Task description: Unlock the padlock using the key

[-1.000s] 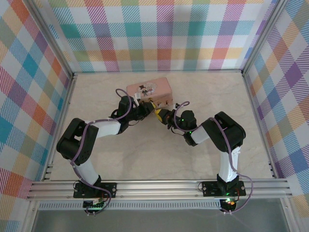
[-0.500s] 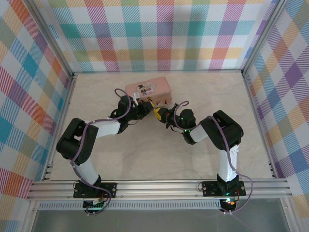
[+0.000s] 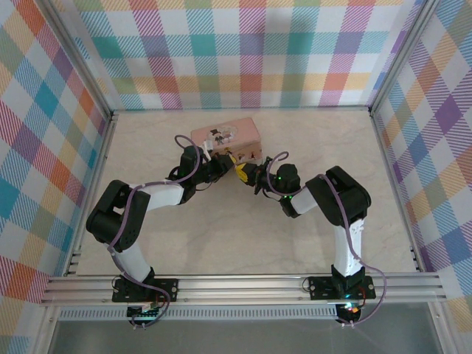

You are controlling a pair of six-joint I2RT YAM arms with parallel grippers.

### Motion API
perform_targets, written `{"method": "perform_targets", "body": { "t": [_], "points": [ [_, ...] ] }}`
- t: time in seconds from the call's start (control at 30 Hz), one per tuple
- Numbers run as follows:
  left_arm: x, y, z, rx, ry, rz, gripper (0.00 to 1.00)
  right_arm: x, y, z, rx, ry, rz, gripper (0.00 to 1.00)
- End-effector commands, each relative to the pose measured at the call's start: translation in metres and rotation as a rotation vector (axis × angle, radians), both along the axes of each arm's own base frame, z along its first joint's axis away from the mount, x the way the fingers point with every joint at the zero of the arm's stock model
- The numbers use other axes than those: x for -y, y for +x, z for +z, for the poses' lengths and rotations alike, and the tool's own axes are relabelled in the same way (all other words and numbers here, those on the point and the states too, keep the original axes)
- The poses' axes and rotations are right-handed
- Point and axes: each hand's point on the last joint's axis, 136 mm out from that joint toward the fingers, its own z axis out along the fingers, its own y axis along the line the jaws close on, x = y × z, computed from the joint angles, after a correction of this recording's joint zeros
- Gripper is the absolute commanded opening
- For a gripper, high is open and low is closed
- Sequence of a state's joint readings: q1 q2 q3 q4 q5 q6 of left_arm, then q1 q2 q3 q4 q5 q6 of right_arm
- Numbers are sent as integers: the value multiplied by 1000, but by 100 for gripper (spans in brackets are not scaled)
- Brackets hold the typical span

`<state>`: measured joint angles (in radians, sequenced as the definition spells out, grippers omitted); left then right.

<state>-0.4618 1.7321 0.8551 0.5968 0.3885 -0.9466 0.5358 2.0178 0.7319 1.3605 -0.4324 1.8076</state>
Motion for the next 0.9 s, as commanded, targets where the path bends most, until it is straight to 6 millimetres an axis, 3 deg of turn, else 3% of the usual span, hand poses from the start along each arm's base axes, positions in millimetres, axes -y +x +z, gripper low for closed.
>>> {"method": "perform_targets", "body": {
  "t": [0.0, 0.2, 0.33, 0.57, 0.7, 0.87],
  "points": [
    [22, -20, 38, 70, -81, -128, 9, -1, 16, 5, -29, 65, -37, 0],
    [21, -20, 38, 70, -71, -127, 9, -2, 15, 12, -28, 73, -18, 0],
    [21, -21, 36, 68, -66, -128, 9, 2, 12, 6, -9, 3, -7, 0],
    [20, -22, 34, 65, -64, -127, 9, -3, 6, 11, 154, -251, 90, 0],
    [20, -22, 35, 68, -66, -128, 10, -4, 9, 9, 129, -183, 85, 0],
    [20, -23, 34, 69, -67, -134, 9, -7, 20, 17, 55, 58, 45, 0]
  ]
}}
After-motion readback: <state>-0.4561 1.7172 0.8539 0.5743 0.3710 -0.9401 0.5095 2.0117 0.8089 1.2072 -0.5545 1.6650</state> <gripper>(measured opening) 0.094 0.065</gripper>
